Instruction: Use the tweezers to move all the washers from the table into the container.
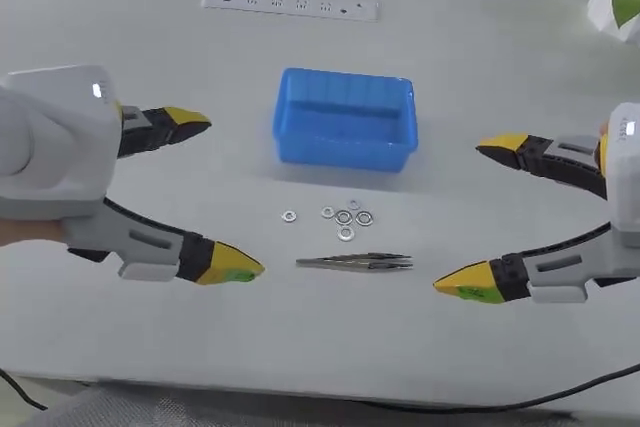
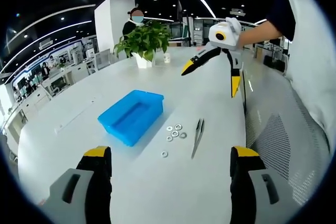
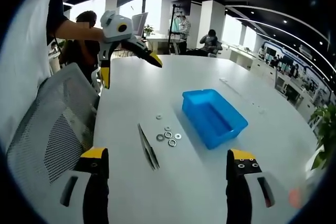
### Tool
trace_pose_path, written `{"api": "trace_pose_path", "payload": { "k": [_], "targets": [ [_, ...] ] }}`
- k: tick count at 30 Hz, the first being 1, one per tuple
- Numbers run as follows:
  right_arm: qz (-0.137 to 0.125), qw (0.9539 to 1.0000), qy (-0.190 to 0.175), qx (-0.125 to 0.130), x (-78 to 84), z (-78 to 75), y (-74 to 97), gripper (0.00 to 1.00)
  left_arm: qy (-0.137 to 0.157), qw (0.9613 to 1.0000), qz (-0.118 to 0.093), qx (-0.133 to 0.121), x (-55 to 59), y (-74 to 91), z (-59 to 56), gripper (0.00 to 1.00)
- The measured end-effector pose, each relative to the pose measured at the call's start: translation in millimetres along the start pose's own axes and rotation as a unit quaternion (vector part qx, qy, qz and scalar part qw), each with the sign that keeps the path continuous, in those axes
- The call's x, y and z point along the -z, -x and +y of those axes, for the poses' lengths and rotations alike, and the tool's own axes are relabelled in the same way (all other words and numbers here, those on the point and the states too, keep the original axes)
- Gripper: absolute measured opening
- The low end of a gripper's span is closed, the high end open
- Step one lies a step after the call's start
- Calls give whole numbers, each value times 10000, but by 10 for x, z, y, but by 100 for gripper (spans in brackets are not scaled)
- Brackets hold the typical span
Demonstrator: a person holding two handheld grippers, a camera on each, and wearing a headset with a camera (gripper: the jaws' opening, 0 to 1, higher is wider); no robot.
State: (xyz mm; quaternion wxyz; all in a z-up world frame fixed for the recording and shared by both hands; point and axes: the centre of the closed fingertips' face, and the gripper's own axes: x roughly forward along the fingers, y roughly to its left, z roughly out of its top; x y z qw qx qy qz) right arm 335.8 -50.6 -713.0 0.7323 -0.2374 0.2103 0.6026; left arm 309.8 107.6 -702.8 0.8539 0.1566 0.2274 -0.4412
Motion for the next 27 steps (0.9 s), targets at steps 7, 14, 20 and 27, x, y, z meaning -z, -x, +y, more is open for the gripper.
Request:
{"api": "trace_pose_path", "payload": {
  "k": [7, 14, 20, 27],
  "targets": [
    [66, 10000, 26, -69, 32, 33, -77, 89, -46, 9999, 41, 152, 57, -90, -84, 98],
    [94, 9997, -13, -206, 77, 125, -170, 82, -42, 9994, 116, 323, 121, -177, -168, 93],
    [192, 9992, -27, -350, 118, 186, -246, 74, -242, 9985, 227, 434, 181, -254, -251, 90],
    [294, 9983, -70, -496, 147, 225, -312, 64, -258, 9978, 303, 536, 219, -392, -310, 85]
  ]
}}
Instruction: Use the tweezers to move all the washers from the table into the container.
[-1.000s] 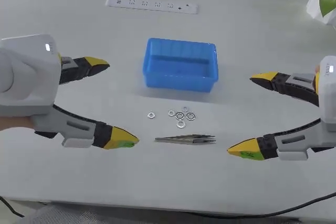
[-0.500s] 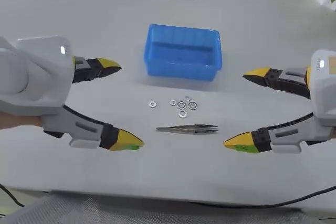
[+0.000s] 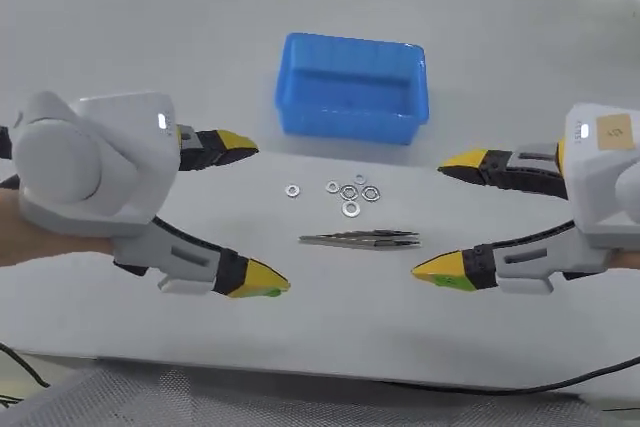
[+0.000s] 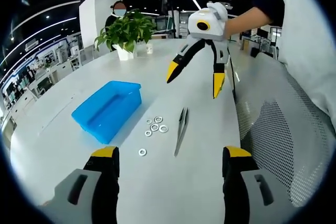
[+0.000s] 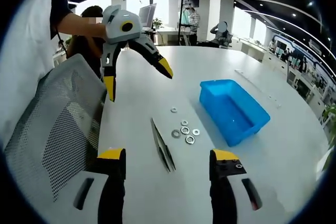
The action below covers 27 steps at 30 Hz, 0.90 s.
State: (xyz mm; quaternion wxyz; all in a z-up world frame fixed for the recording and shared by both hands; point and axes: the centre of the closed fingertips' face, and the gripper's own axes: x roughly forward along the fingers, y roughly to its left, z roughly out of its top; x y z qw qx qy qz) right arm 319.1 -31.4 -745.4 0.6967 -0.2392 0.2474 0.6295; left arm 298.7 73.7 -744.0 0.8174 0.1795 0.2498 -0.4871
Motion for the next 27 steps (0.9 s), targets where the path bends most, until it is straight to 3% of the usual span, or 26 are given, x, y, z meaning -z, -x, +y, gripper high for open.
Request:
{"api": "trace_pose_path", "payload": {
  "k": [5, 9, 16, 22, 27],
  "targets": [
    [35, 10000, -41, -21, 14, -10, -33, 58, 32, 10000, -49, -49, -15, -75, 28, 77],
    [71, 9999, -44, -109, 33, 25, -103, 56, 85, 9999, -34, 90, -3, -149, -32, 72],
    [190, 9995, 0, -263, 66, 94, -206, 51, 158, 9993, 125, 317, 70, -236, -102, 56],
    [454, 9979, 128, -447, 119, 145, -332, 42, -4, 9987, 377, 350, 150, -323, -89, 49],
    [595, 9965, 242, -540, 124, 142, -416, 39, 30, 9982, 409, 446, 137, -379, -103, 47]
  ]
}}
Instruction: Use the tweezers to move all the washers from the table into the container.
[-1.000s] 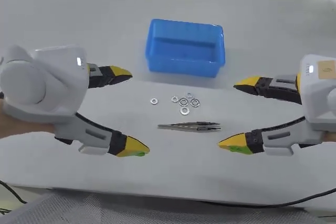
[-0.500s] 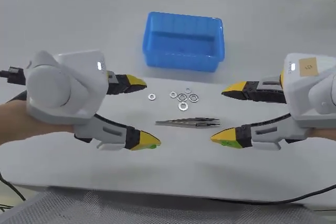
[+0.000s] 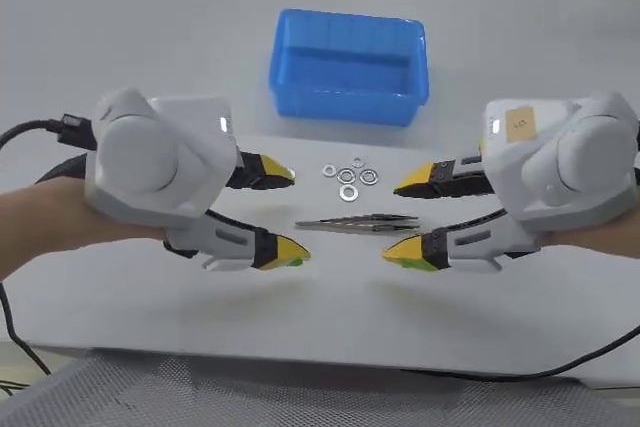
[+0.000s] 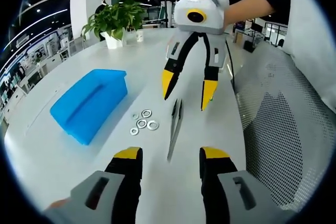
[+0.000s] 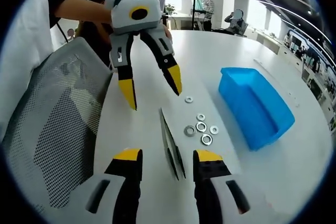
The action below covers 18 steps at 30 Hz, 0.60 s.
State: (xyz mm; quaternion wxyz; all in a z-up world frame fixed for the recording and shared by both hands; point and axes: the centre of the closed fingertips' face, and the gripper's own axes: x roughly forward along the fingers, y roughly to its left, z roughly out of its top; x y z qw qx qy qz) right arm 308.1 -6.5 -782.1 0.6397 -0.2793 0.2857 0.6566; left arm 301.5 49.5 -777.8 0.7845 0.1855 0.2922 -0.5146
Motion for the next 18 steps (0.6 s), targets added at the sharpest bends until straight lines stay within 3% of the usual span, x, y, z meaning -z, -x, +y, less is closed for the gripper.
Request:
{"api": "trace_pose_path", "payload": {
  "k": [6, 11, 14, 18],
  "targets": [
    [164, 9998, 69, -104, 38, -19, -63, 34, -138, 9997, 189, 104, 35, -85, -23, 42],
    [179, 9997, 2, -134, 43, -25, -84, 31, -129, 9995, 275, 9, 21, -155, 29, 36],
    [199, 9997, -37, -124, 50, -45, -100, 29, -263, 9987, 444, 49, 45, -207, 20, 32],
    [201, 9997, -55, -129, 35, -45, -130, 26, -331, 9985, 411, 118, 11, -247, 2, 29]
  ]
}}
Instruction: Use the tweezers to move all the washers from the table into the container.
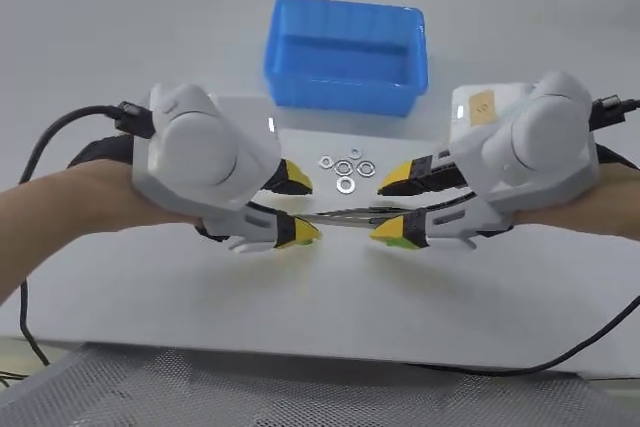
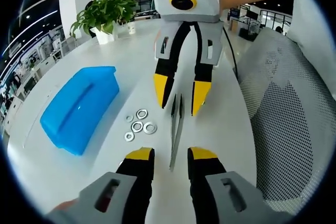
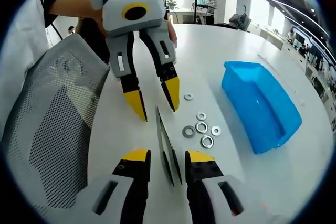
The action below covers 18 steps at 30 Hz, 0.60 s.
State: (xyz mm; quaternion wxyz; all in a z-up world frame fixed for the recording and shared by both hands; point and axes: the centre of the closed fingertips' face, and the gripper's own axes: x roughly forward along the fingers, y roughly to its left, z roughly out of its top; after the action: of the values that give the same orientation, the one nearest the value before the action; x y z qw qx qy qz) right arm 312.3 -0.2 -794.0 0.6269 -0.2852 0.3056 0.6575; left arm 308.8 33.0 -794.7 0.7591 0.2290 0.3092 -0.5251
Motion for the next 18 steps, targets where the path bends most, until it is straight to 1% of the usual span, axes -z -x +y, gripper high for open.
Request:
{"api": "trace_pose_path", "payload": {
  "k": [1, 2, 3, 4, 5, 6, 7, 9, 12, 13, 14, 15, 16, 18],
  "targets": [
    [37, 10000, 24, 1, 7, 1, -12, 25, -17, 10000, 21, 21, 7, -10, -1, 29],
    [65, 10000, 38, -13, 14, 4, -21, 25, -43, 9999, 79, 49, 27, -20, -5, 27],
    [116, 9999, 55, -33, 26, 10, -33, 24, -121, 9997, 194, 57, 71, -33, 0, 27],
    [136, 9999, 82, -54, 33, 11, -41, 23, -165, 9996, 225, 64, 83, -40, 1, 27],
    [161, 9998, 89, -76, 38, 13, -51, 23, -58, 9999, 132, 87, 53, -39, -2, 27],
    [173, 9998, 83, -92, 41, 11, -59, 22, -31, 9999, 156, 67, 57, -39, 7, 27],
    [179, 9998, 72, -109, 38, 9, -69, 21, -71, 9998, 147, 92, 52, -42, -2, 27],
    [200, 9997, 82, -113, 34, 3, -84, 19, -21, 9998, 141, 163, 49, -50, -28, 25],
    [340, 9991, 201, -144, 57, 0, -108, 18, -68, 9997, 162, 168, 46, -53, -22, 25],
    [418, 9985, 313, -147, 79, 0, -110, 18, -92, 9997, 159, 182, 44, -56, -23, 25],
    [389, 9978, 522, -140, 56, -2, -111, 17, -114, 9996, 163, 198, 40, -61, -27, 25],
    [439, 9980, 435, -150, 70, 13, -106, 17, -146, 9995, 172, 213, 32, -64, -36, 25],
    [457, 9979, 428, -144, 74, 16, -104, 16, -171, 9994, 176, 238, 21, -73, -50, 25],
    [482, 9975, 499, -116, 78, 8, -105, 14, -208, 9993, 166, 261, 4, -87, -68, 24]
  ]
}}
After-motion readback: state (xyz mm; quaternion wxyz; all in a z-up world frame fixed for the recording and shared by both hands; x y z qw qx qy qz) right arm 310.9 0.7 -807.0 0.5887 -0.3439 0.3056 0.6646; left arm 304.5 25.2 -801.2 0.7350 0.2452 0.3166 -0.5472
